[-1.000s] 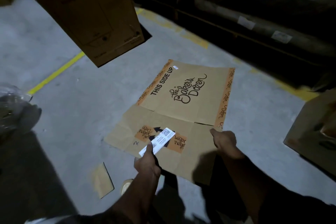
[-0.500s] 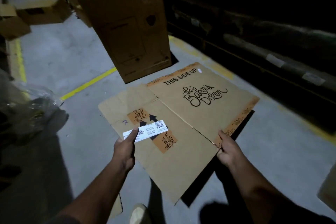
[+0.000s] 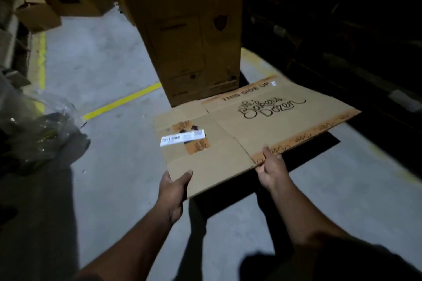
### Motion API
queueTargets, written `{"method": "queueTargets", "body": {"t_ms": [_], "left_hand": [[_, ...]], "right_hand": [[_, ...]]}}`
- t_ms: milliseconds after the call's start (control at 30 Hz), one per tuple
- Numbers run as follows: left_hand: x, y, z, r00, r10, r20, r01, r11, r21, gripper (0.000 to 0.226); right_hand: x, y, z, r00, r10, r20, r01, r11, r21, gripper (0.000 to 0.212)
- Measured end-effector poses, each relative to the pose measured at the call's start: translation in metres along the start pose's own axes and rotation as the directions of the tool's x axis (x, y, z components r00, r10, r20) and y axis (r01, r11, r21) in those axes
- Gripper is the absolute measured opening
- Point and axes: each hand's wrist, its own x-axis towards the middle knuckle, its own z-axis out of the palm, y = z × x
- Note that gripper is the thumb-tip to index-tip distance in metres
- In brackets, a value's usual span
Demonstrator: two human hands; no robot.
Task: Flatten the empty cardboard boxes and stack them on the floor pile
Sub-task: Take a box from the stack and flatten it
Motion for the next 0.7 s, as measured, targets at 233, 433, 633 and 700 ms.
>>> {"method": "queueTargets", "body": {"t_ms": [233,433,633,700], "left_hand": [[0.095,-0.026,-0.011,0.978,-0.088,-0.192,0.102,0.992,0.068,0.028],[0.133,-0.067,-0.035,0.938,-0.051,-0.342,0.173,0.926,0.337,0.062],[0.143,-0.080,-0.040,0.960,0.015,-0.279,0.149,0.817,0.557,0.038],[0.140,-0.077,-0.039,0.972,-0.018,-0.236,0.152,0.810,0.566,0.022]], "right_hand": [[0.071,0.041,0.019,0.989,0.140,-0.044,-0.147,0.939,-0.311,0.037],[0.097,0.080,0.013,0.985,0.174,-0.008,-0.159,0.884,-0.440,0.044],[0.112,0.093,0.011,0.983,0.184,-0.026,-0.172,0.845,-0.507,0.041],[0.119,0.092,0.011,0.979,0.202,0.002,-0.181,0.885,-0.428,0.044]]}}
